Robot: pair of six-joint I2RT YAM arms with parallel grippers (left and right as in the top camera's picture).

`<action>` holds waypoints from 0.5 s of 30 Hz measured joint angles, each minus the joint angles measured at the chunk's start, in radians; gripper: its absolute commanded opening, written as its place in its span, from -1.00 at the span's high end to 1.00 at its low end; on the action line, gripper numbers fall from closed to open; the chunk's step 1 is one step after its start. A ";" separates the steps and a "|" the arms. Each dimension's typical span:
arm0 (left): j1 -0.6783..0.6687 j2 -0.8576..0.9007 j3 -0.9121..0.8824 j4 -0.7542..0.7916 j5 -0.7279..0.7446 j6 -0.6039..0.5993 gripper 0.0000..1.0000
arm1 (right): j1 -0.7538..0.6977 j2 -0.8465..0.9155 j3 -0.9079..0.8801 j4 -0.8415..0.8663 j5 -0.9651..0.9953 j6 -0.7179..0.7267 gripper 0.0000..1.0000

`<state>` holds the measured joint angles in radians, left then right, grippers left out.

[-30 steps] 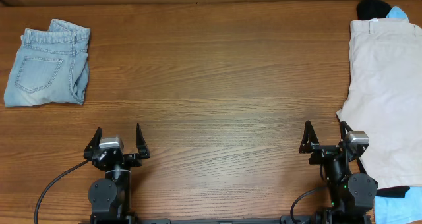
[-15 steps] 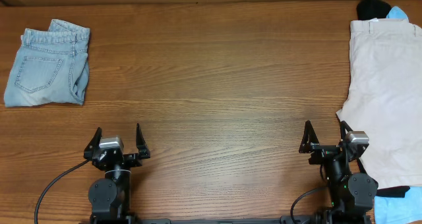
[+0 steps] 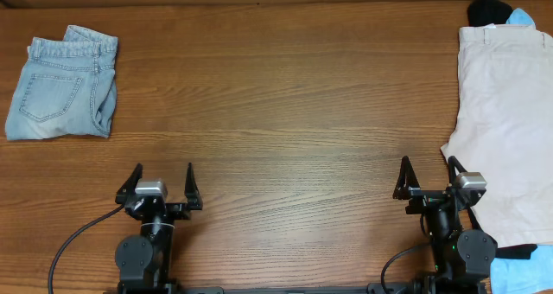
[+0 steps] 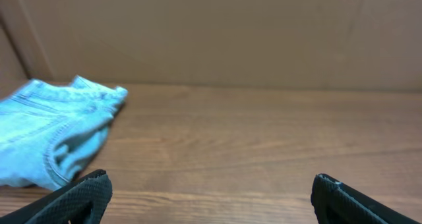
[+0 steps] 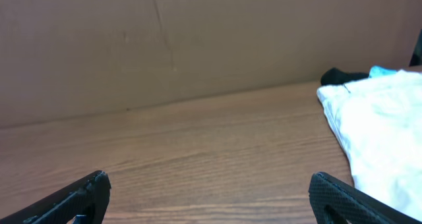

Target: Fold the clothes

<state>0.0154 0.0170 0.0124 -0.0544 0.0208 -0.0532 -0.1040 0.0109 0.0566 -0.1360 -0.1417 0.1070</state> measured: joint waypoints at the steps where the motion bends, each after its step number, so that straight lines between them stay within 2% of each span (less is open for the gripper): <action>1: 0.000 0.000 0.004 -0.016 0.009 0.000 -1.00 | 0.000 0.000 0.000 0.006 0.001 0.000 -1.00; 8: 0.000 0.023 0.193 -0.260 0.032 0.002 -0.99 | 0.000 0.002 0.076 -0.047 0.002 0.000 -1.00; 11: 0.000 0.101 0.345 -0.367 0.028 0.002 -1.00 | 0.000 0.041 0.158 -0.064 0.019 0.000 -1.00; 15: 0.000 0.263 0.511 -0.422 0.016 0.002 -1.00 | 0.000 0.157 0.289 -0.081 0.063 0.000 -1.00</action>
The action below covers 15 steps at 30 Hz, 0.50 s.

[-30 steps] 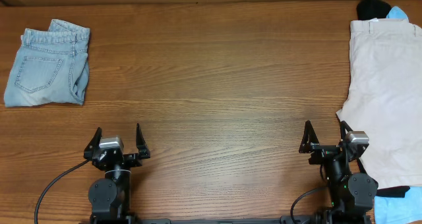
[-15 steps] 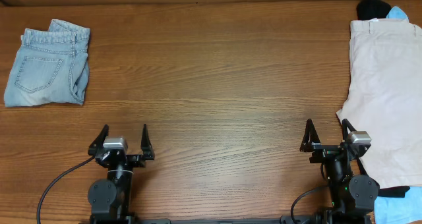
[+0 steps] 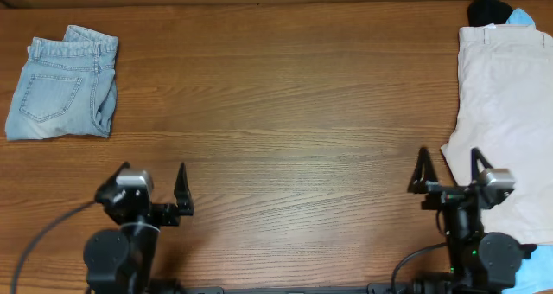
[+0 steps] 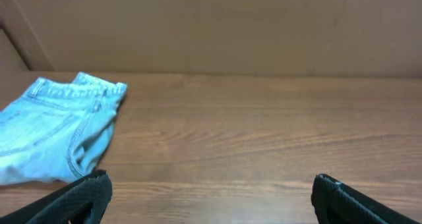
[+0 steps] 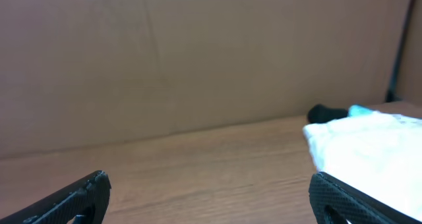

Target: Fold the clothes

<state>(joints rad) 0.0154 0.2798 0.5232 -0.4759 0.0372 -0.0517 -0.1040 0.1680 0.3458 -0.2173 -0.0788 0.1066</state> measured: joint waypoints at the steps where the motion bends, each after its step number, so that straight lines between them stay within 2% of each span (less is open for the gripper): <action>1: 0.000 0.042 0.036 -0.019 -0.006 0.000 -1.00 | 0.000 0.039 0.037 -0.013 0.008 0.000 -1.00; 5: 0.000 0.285 0.261 -0.146 -0.036 0.000 -1.00 | 0.000 0.298 0.255 -0.109 0.036 0.000 -1.00; 10: 0.000 0.579 0.525 -0.319 -0.049 0.000 -1.00 | 0.000 0.654 0.588 -0.329 0.044 -0.012 -1.00; 15: 0.000 0.788 0.649 -0.354 -0.050 0.000 -1.00 | -0.001 0.982 0.928 -0.562 0.046 -0.066 -1.00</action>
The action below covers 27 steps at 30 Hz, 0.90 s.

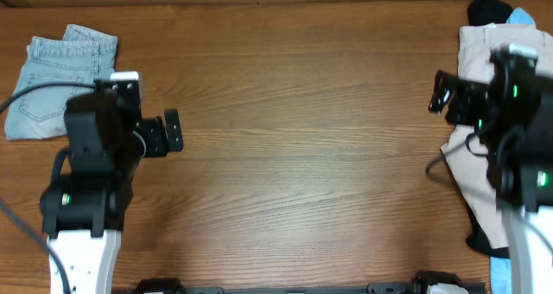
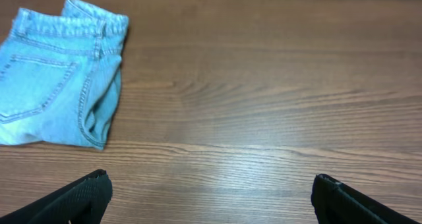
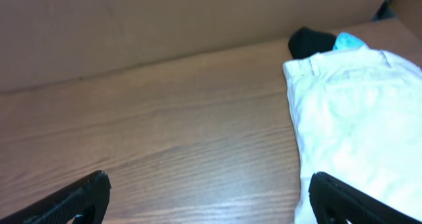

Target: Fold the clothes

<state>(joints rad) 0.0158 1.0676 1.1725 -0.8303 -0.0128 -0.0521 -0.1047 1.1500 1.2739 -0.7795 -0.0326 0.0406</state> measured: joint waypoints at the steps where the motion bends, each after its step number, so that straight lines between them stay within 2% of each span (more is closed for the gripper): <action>1: 0.000 0.023 0.003 -0.003 0.000 0.000 -1.00 | 0.000 0.063 0.063 -0.024 0.001 -0.011 -1.00; 4: 0.000 0.082 0.006 -0.003 0.003 0.000 -1.00 | 0.000 0.188 0.159 -0.028 0.018 -0.026 -1.00; 8: 0.000 0.155 0.007 -0.008 0.033 0.000 -1.00 | -0.030 0.288 0.171 0.024 0.046 -0.034 -1.00; 15: 0.000 0.190 0.008 0.011 0.088 0.000 -1.00 | -0.349 0.428 0.172 0.137 -0.014 -0.031 -0.99; 17: 0.000 0.190 0.008 0.022 0.096 0.000 -1.00 | -0.508 0.493 0.172 0.219 -0.050 -0.027 -0.98; 20: 0.000 0.191 0.008 0.024 0.100 0.000 -1.00 | -0.641 0.581 0.177 0.315 -0.078 -0.025 -0.96; 27: 0.000 0.224 0.008 0.026 0.101 0.000 -1.00 | -0.835 0.849 0.180 0.455 -0.242 -0.042 -0.87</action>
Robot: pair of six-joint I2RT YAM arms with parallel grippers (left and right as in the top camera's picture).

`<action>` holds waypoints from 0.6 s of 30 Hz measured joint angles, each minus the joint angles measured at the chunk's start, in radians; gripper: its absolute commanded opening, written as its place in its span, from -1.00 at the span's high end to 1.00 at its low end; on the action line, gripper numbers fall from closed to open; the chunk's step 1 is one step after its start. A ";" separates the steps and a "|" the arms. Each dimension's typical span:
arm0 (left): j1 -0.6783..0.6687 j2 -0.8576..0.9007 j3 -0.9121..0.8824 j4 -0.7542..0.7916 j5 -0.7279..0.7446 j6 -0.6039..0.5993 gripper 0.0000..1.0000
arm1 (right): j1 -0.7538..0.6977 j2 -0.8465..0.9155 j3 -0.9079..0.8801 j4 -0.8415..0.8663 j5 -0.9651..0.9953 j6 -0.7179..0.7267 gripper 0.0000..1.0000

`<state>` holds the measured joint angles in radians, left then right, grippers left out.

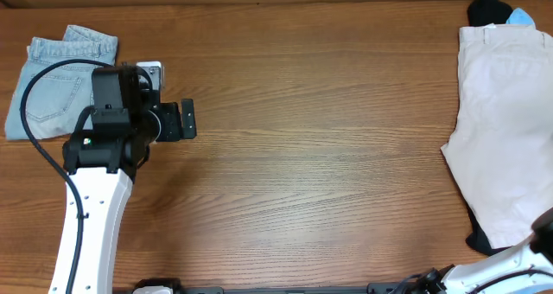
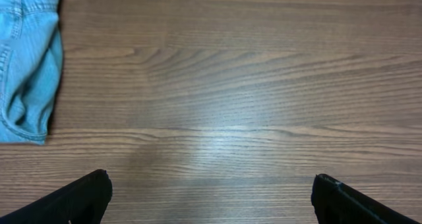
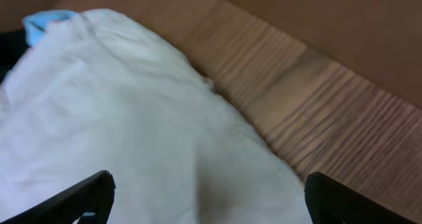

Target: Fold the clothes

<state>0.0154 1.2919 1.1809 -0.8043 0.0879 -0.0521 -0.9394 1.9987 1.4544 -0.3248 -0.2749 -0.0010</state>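
Folded light-blue jeans (image 1: 47, 86) lie at the table's far left, and their edge shows in the left wrist view (image 2: 26, 59). My left gripper (image 1: 175, 121) hangs open just right of them over bare wood, fingers (image 2: 74, 199) wide apart and empty. A white garment (image 1: 505, 112) is spread flat at the right edge. My right gripper (image 3: 210, 201) is open above that white garment (image 3: 132, 118), nothing between its fingers. The overhead view shows only that arm's base (image 1: 518, 264).
A black cloth (image 1: 488, 9) and a light-blue cloth (image 1: 521, 15) lie at the far right corner behind the white garment; the blue cloth (image 3: 49, 18) also shows in the right wrist view. A cardboard wall runs along the table's far edge.
My left gripper shifted right, so the jeans now sit at its view's left edge. The right arm has left the overhead view and its camera looks down on the white garment.
Both arms first sat low at the near edge, grippers open, facing the far wall. Then they stood slightly further apart. Later the left arm was beside the jeans and the right by the white garment's left edge. Both grippers have stayed open and empty.
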 measured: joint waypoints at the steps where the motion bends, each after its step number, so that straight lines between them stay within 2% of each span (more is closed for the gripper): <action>1: 0.000 0.012 0.000 0.000 0.002 0.000 -1.00 | -0.021 0.036 0.000 0.022 -0.029 -0.007 -0.86; 11: 0.000 0.101 0.000 -0.027 0.006 -0.013 -1.00 | -0.100 0.192 0.000 0.160 -0.142 -0.041 -0.58; 13: 0.000 0.109 0.000 -0.027 0.006 -0.019 -1.00 | -0.099 0.211 0.000 0.167 -0.149 -0.043 -0.46; 15: 0.000 0.111 0.000 -0.027 0.006 -0.020 -1.00 | -0.099 0.237 0.000 0.167 -0.165 -0.046 -0.23; 17: 0.000 0.111 0.000 -0.027 0.006 -0.020 -1.00 | -0.099 0.243 0.003 0.172 -0.181 -0.047 0.14; 18: 0.000 0.111 0.000 -0.027 0.006 -0.020 -1.00 | -0.099 0.245 0.003 0.170 -0.201 -0.048 0.57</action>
<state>0.0154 1.4029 1.1809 -0.8310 0.0940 -0.0723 -1.0386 2.2433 1.4578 -0.1547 -0.4759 -0.0490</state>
